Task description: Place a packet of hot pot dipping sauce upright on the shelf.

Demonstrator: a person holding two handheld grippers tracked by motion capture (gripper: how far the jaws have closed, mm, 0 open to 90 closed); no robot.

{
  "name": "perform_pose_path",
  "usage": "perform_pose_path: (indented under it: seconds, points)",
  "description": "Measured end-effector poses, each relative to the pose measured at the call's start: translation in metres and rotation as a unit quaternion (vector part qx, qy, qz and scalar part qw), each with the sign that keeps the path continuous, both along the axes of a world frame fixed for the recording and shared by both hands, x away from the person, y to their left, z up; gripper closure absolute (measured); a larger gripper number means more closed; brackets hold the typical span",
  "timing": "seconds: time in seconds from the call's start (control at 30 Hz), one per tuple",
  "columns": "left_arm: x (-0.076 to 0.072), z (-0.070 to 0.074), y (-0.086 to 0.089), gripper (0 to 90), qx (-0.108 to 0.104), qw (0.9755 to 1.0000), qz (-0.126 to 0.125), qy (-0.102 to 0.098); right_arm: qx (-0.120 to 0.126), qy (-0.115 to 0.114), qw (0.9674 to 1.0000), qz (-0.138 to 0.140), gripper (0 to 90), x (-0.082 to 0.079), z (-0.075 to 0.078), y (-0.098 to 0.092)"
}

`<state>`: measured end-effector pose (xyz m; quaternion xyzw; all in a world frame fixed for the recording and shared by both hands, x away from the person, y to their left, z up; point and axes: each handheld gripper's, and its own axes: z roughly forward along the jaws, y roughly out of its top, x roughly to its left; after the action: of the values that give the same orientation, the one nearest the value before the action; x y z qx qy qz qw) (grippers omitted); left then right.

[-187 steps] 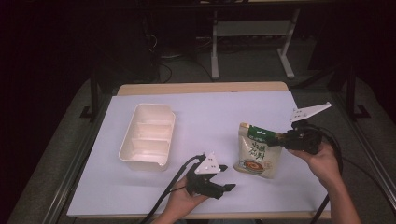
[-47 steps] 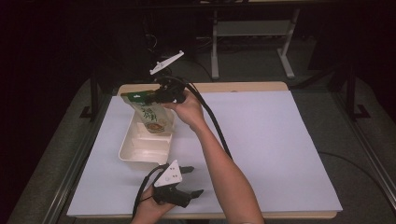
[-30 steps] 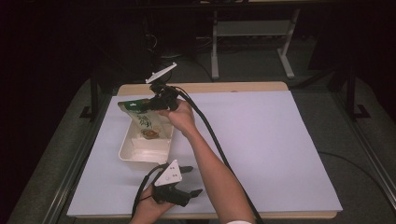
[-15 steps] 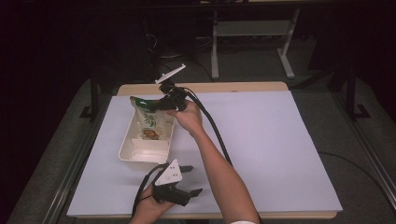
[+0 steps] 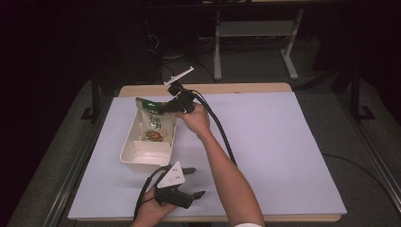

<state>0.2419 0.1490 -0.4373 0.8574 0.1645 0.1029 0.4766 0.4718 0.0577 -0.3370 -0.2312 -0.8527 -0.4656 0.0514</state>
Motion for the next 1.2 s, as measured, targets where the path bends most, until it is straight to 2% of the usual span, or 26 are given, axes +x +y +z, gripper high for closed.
perform_pose_path:
  seconds: [0.03,0.23,0.37,0.43,0.47,0.57,0.67,0.73,0.83,0.97,1.2]
  points:
    - [0.000,0.000,0.000,20.9,0.000,1.0000,0.000,0.000,0.003,0.008,1.0000,0.000,81.4,0.001,-0.001,-0.001]
    - [0.000,0.000,0.000,20.9,-0.001,1.0000,0.000,0.001,0.002,0.011,0.9999,-0.005,76.8,0.003,-0.002,-0.003]
    - [0.000,-0.001,-0.001,20.9,-0.001,1.0000,0.000,0.001,-0.008,0.010,0.9999,-0.008,73.0,0.002,-0.002,-0.004]
    - [0.000,-0.001,-0.001,20.9,-0.001,1.0000,0.000,0.002,-0.009,0.010,0.9999,-0.008,70.5,0.001,-0.002,-0.005]
    - [0.000,-0.001,-0.001,20.9,0.000,1.0000,0.000,0.000,-0.011,0.014,0.9998,-0.008,65.0,0.001,-0.002,-0.006]
    - [0.000,0.000,0.000,20.9,0.000,1.0000,0.001,-0.002,-0.012,0.015,0.9998,-0.009,63.8,0.000,-0.001,-0.008]
    - [-0.001,0.000,-0.001,20.9,-0.001,1.0000,0.001,-0.003,-0.013,0.011,0.9998,-0.006,61.3,-0.002,0.000,-0.011]
    - [-0.001,0.000,-0.001,20.9,-0.001,1.0000,0.001,-0.003,-0.024,0.009,0.9997,-0.004,58.1,-0.004,0.001,-0.012]
    - [-0.001,0.000,-0.001,20.9,-0.002,1.0000,0.001,-0.002,-0.022,0.010,0.9997,-0.004,56.0,-0.005,0.001,-0.013]
    - [-0.001,0.000,-0.001,20.9,-0.002,1.0000,0.001,-0.002,-0.030,0.005,0.9994,-0.015,50.3,-0.005,0.001,-0.017]
    - [-0.001,0.000,-0.001,20.8,0.000,1.0000,-0.001,-0.002,-0.027,0.005,0.9993,-0.024,47.8,-0.004,0.004,-0.023]
